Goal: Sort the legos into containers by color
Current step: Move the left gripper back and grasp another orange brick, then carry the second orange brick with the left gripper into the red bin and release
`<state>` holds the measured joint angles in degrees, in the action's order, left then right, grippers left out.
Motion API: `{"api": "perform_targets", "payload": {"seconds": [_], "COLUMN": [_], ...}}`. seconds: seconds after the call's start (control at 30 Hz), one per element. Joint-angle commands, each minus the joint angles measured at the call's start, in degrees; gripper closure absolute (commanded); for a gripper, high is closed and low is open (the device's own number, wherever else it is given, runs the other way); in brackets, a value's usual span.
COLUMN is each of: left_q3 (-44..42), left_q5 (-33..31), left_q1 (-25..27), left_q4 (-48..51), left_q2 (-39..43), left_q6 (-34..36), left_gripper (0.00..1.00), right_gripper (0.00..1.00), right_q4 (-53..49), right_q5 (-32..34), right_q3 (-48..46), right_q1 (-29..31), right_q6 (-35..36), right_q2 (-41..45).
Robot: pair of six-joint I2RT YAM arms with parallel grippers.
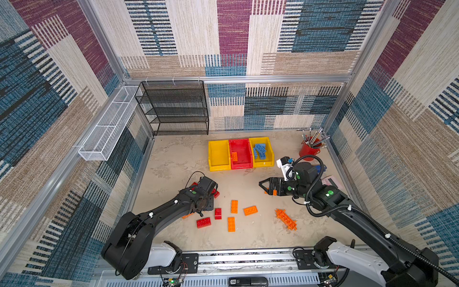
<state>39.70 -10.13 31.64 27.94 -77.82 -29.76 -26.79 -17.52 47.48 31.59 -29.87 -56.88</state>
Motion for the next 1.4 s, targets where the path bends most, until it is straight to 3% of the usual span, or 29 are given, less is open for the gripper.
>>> {"api": "perform_targets", "payload": {"seconds": [0.0,0.23,0.57,0.93,1.37], "left_q3": [1.1,6.3,24.2,62.7,97.6], "left_q5": [0.6,1.7,3.1,3.2,8.3], "left_q1": [0.0,0.1,0.2,0.1,0.1], "left_q4": [0.1,3.6,8.8,16.5,23.9], "left_q2": [-1.5,-4.2,-8.3,-34.2,-60.4], "left_q6": [-0.6,-0.8,1.9,9.8,12.4], "left_gripper": [0.62,0.86,0.87,0.86,0.80], "right_gripper": [0.01,0.01,0.01,0.01,0.01], "right_q4": [1.8,2.0,2.7,2.8,1.0], "right_q5": [0.6,1.6,5.1,9.0,12.3], "right_q3": [-0.1,0.2,1.9,3.8,6.7], "right_q1": [0.1,0.1,0.0,-0.2,-1.3], "right_q6": [0.9,2.2,4.9,6.9,7.3], "right_q2": [0.1,1.0,1.6,-1.0,-2.0]}}
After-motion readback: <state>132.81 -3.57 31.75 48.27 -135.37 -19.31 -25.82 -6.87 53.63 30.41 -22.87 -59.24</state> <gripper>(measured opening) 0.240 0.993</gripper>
